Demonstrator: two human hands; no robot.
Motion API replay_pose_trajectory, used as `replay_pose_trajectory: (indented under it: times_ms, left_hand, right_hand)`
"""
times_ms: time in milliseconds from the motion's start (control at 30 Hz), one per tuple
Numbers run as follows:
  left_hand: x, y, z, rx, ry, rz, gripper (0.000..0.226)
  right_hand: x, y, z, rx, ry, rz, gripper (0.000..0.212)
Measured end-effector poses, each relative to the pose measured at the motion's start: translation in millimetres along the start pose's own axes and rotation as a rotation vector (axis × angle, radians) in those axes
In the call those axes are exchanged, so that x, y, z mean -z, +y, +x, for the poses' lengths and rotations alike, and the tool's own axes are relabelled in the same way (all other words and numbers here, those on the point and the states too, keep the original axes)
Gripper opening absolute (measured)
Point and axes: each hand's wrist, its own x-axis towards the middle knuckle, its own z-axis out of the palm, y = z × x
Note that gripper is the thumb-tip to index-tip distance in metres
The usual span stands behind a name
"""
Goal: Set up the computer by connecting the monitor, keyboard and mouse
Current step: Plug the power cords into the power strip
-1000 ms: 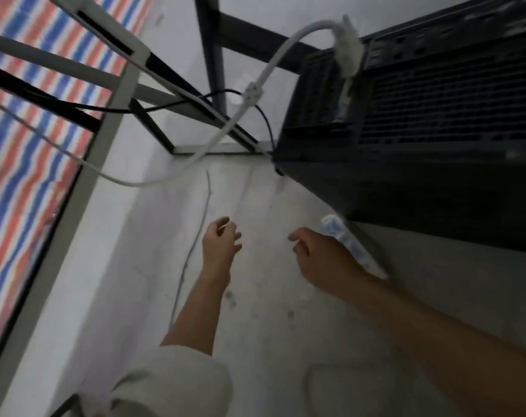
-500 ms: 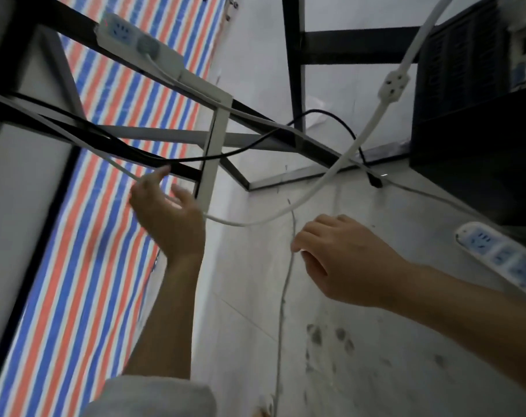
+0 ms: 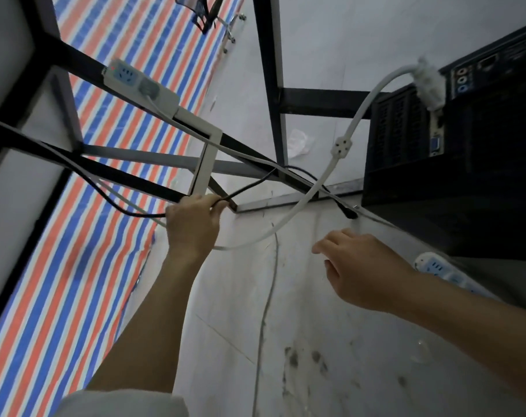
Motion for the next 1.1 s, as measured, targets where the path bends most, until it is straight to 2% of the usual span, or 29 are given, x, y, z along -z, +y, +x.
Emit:
replay_pose_trajectory:
  times_ms: [133,233,333,433,567,667,833,933,1000,1100]
  left_hand:
    - [22,-6,-45,0.092,0.174,0.020,0.017]
    - [32,6,-82,0.120,0.161,0.024,0.013]
    - [52,33,-107,0.094,0.082,-0.048,0.016]
    - [74,66,-111,0.058,-0.004,-0.136,0.032]
    - [101,118,-123,0.008,-0.237,0.060,0.030]
    - [122,134,-128,0.065,-0.309,0.143,0.030]
    - [149,144,-133,0.304,-0.237,0.124,0.041]
    - [150,156,-141,0.240,-0.151,0.158,0.050]
    - [153,161,-143,0.228,-0.178,0.185,0.055]
    - [144,163,-137,0.177,-0.103,0.151,0.033]
  right_hand:
    - [15,5,-17,-0.047,-0.042,0.008,0.037]
    - [30,3,-36,-0.022,-0.066,0.015,0.036]
    - [48,1,-56,0.034,-0.101,0.008,0.037]
    - [60,2,-67,0.052,-0.077,0.035,0.038]
    - [87,3,-85,0.027,-0.099,0.073,0.039]
    - [107,2,-95,0.026,-0.147,0.110,0.042]
    - [128,-8,-105,0.054,-0.110,0.206,0.042]
    - [131,-11,-113,0.067,-0.137,0.229,0.043]
    - [136,-7,-115,0.052,-0.161,0.215,0.045]
    - [142,8,-115,0.002,-0.168,0.185,0.047]
